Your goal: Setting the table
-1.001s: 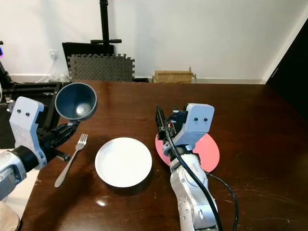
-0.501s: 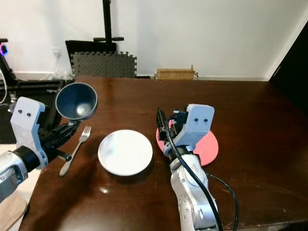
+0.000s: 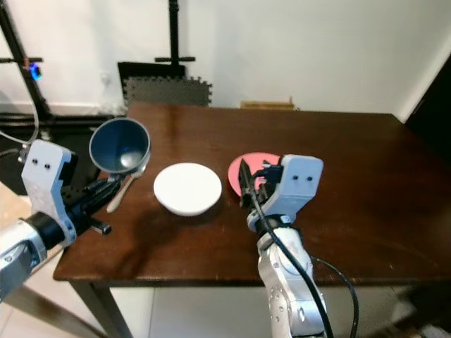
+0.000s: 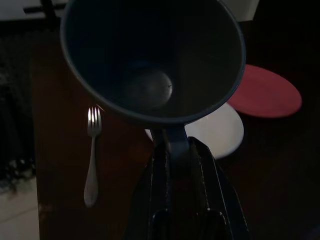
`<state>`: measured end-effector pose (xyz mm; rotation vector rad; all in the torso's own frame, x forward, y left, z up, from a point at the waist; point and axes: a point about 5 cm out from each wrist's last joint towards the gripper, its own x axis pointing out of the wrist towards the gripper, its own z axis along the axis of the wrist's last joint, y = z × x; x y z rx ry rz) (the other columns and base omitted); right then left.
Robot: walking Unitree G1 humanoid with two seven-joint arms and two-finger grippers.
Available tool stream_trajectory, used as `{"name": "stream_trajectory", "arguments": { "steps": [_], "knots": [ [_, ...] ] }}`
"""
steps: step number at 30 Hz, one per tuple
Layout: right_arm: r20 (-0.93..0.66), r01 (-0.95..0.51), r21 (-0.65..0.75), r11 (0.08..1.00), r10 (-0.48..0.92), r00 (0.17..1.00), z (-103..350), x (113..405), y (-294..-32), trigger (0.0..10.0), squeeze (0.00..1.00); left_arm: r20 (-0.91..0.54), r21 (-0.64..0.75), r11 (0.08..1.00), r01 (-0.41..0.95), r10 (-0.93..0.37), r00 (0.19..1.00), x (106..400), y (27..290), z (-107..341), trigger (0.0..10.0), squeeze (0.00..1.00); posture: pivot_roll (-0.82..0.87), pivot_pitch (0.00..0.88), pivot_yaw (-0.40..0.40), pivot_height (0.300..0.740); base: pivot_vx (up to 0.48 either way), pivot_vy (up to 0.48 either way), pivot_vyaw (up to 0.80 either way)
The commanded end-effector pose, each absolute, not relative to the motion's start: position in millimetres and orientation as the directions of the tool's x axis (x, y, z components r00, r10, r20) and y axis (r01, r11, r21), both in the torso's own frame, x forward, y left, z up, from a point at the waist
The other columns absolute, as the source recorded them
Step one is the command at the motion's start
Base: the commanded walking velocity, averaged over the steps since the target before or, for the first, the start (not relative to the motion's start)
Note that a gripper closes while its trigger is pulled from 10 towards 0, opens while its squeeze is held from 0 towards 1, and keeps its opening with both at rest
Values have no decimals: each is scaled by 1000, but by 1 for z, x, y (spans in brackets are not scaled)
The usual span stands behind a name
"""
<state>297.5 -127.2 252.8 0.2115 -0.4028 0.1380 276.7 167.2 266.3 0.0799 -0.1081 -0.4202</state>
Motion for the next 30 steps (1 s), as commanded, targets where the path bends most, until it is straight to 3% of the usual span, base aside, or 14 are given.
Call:
{"name": "stream_trajectory", "arguments": {
  "steps": [1, 11, 30],
  "knots": [
    [398, -180, 177, 968, 96, 912, 251, 296, -124, 10000, 0, 94, 105, 915, 391, -400, 912, 276, 169, 266, 10000, 0, 158, 94, 1, 740, -341, 0, 0],
    [390, -184, 167, 969, 107, 915, 250, 297, -124, 10000, 0, 91, 99, 923, 373, -381, 920, 278, 170, 264, 10000, 0, 156, 95, -1, 740, -61, 0, 0],
    [388, -189, 151, 970, 118, 914, 250, 298, -123, 10000, 0, 89, 97, 924, 369, -378, 922, 280, 170, 262, 10000, 0, 158, 95, -3, 740, 0, 0, 792]
  ]
}}
